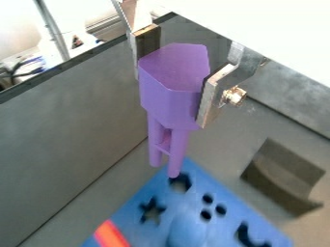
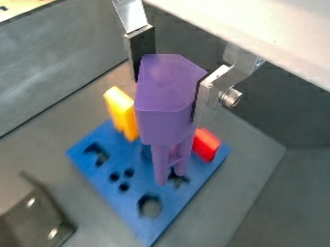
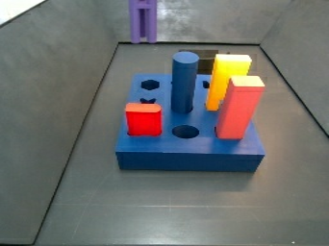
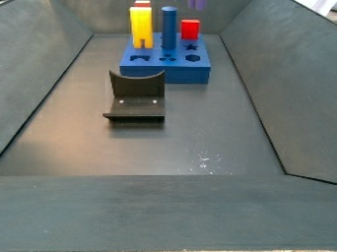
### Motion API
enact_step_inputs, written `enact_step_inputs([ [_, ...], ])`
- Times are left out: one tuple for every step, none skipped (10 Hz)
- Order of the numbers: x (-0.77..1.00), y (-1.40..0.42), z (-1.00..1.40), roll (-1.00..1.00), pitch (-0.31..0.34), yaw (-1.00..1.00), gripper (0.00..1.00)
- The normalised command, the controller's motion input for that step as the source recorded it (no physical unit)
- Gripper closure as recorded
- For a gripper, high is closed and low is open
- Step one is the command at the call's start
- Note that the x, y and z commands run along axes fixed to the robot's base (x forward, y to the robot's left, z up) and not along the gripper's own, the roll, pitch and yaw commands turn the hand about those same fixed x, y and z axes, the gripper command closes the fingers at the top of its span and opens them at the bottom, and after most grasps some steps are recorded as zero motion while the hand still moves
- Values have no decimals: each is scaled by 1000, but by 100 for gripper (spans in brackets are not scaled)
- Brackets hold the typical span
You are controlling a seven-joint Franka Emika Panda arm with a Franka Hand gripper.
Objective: Pick up the 3 prong object. Move up. Move to above the board. Insert the 3 prong object.
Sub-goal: Move to above the board, then insert the 3 prong object.
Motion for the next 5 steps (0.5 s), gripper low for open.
enact_step_inputs([
  [272,-856,144,18,126,8,100],
  [213,-570,102,26,118,8,100],
  [138,-294,61,40,99,8,100],
  [95,-187,41,49,81,11,100],
  [-3,0,0,-1,-6,0,100],
])
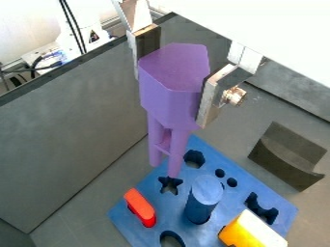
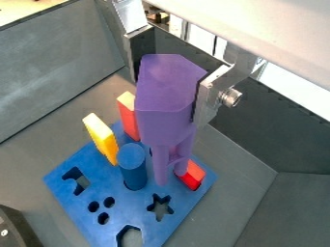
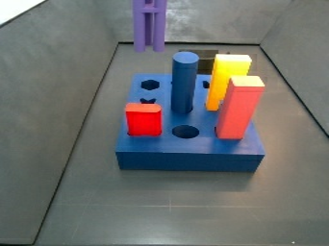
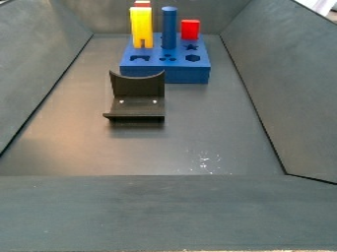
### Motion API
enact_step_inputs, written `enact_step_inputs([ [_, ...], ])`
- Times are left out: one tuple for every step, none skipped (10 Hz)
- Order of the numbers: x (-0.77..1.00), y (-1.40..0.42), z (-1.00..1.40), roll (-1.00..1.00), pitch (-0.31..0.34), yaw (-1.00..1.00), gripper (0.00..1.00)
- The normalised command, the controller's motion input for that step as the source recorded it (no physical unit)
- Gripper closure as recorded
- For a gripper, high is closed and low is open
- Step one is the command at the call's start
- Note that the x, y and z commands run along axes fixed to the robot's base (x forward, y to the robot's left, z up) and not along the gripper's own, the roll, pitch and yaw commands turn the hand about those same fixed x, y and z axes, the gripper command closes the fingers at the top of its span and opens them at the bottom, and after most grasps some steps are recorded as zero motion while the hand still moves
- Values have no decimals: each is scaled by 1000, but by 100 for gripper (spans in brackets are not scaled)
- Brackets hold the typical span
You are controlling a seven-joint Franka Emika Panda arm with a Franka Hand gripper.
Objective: Pick up the 3 prong object. Move up. Move to above the board. Insert the 3 prong object.
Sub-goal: Insert the 3 prong object.
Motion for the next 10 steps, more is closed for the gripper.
enact_step_inputs([
  [0,0,0,-16,-3,0,100],
  [0,0,0,-4,0,0,100],
  [71,0,0,0,0,-29,100],
  [40,0,0,0,0,-14,100],
  [0,9,0,-14,0,0,100],
  [103,209,0,-114,0,0,100],
  [140,306,0,-170,0,0,100],
  [137,317,0,-189,0,0,100],
  [117,277,0,-171,0,0,100],
  [49,243,0,-160,0,0,100],
])
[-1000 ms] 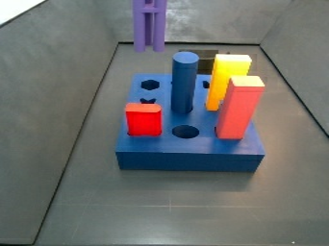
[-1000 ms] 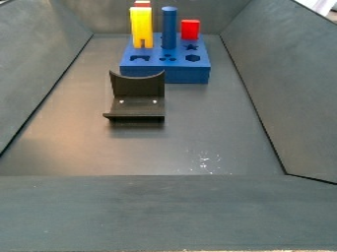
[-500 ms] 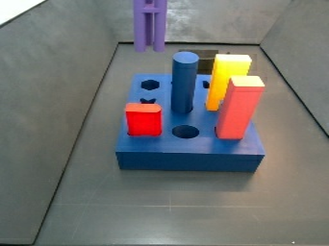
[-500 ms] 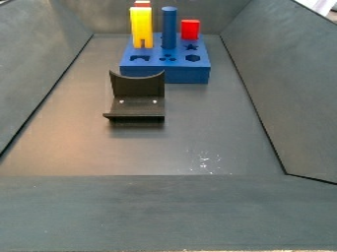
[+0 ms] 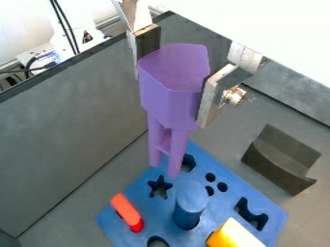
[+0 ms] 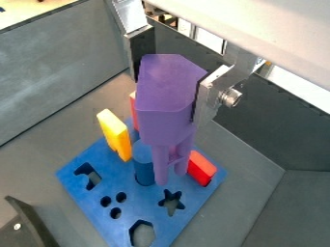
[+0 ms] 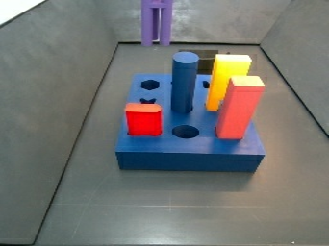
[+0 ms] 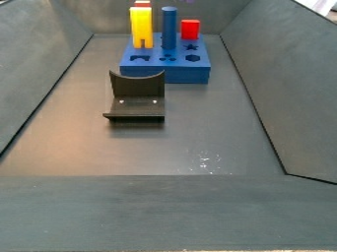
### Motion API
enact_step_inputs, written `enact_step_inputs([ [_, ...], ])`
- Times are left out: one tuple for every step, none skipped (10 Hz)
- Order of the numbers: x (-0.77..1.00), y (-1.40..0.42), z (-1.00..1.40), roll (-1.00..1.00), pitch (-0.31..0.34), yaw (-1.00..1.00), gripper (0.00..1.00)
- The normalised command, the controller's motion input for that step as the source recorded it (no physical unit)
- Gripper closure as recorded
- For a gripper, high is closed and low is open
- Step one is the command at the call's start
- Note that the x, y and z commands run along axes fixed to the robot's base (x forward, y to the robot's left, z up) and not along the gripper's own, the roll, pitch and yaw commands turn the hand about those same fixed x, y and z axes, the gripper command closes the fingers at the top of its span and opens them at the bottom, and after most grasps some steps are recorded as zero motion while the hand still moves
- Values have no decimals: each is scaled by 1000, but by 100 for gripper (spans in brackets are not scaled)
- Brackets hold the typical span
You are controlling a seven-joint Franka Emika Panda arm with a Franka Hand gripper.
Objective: Pick up the 3 prong object. Move up. Move to above the board. Insert the 3 prong object.
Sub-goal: Insert the 3 prong object.
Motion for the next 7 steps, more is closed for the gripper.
enact_step_inputs([
  [71,254,0,-163,0,-26,100],
  [77,194,0,-143,0,-71,100],
  [17,220,0,-139,0,-89,100],
  [40,206,-17,-117,0,-97,100],
  [9,211,-34,-124,0,-191,100],
  [57,203,-49,-114,0,-189,100],
  [46,189,-37,-119,0,-231,100],
])
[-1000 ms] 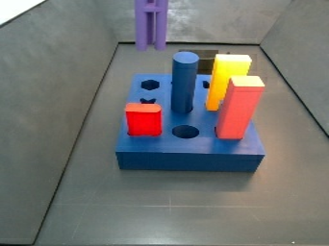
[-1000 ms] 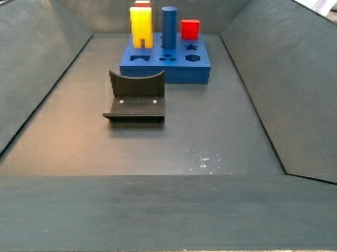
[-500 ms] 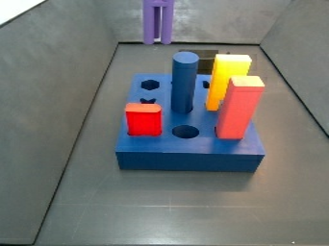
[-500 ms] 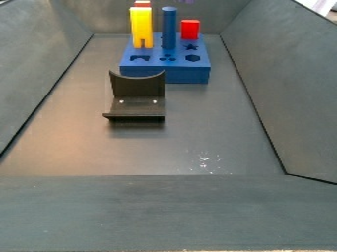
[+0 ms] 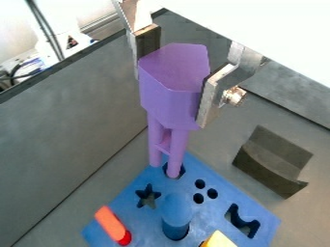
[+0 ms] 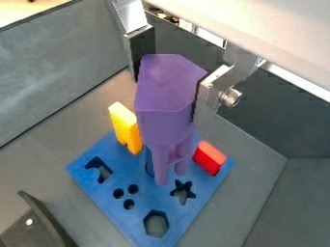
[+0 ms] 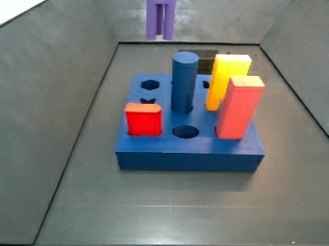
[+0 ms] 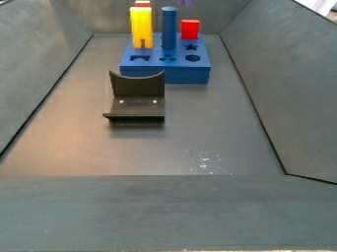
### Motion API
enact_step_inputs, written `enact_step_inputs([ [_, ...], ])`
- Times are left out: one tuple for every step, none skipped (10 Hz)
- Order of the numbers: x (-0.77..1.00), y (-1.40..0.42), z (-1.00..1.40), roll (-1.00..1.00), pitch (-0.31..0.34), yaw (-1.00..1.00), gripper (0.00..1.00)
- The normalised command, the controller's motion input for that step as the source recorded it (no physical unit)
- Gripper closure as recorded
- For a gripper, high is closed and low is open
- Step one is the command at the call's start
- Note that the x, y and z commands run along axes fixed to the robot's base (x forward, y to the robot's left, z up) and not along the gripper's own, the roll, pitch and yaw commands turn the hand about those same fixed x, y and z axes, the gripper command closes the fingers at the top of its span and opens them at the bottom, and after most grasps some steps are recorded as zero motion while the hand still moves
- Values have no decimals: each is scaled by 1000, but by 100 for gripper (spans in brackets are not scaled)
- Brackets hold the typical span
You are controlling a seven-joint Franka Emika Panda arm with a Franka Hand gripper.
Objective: Pick up the 3 prong object. Move up. Move to above the board. Insert the 3 prong object.
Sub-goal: Insert the 3 prong object.
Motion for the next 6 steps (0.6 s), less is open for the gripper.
enact_step_inputs([
  [109,149,-46,-111,0,-280,100],
  [71,109,-60,-86,0,-340,100],
  [31,54,-86,-73,0,-411,100],
  [43,86,-80,-86,0,-451,100],
  [26,37,-117,-61,0,-429,100],
  [11,54,-126,-74,0,-471,100],
])
